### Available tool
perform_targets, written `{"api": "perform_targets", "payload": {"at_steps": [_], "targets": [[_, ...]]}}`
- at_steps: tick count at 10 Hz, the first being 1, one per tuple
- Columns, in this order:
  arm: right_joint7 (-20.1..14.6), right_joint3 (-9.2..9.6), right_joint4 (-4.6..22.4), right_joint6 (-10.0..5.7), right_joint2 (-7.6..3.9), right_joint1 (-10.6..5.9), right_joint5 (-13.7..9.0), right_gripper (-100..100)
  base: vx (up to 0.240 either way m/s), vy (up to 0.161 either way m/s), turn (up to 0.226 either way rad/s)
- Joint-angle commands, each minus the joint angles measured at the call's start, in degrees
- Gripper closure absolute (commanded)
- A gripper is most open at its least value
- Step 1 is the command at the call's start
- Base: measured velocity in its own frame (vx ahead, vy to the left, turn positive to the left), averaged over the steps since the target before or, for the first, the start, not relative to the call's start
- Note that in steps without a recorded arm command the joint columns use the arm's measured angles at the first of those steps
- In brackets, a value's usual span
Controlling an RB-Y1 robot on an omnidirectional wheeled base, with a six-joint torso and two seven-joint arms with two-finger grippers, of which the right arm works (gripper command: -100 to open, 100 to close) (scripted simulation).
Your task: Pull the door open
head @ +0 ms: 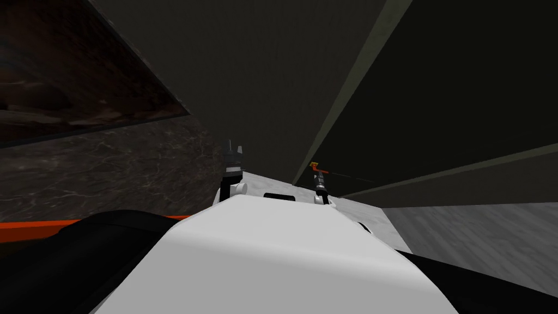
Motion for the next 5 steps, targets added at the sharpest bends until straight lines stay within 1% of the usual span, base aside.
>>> {"api": "perform_targets", "payload": {"at_steps": [1, 2, 3, 4, 5], "targets": [[-0.5, -0.06, 1.9, -1.25, -0.45, -0.54, 0.0, -100, 0.092, 0.012, 0.008], [-1.7, -0.14, 2.0, -2.05, -1.67, 0.46, -0.1, -100, 0.123, 0.022, 0.059], [-1.7, -0.14, 2.0, -2.05, -1.67, 0.46, -0.1, -100, 0.119, 0.019, 0.027], [-1.7, -0.14, 2.0, -2.05, -1.67, 0.46, -0.1, -100, 0.066, 0.011, -0.003], [-2.9, -0.21, 2.1, -2.81, -2.83, 1.41, -0.2, -100, 0.154, 0.0, 0.056]]}}
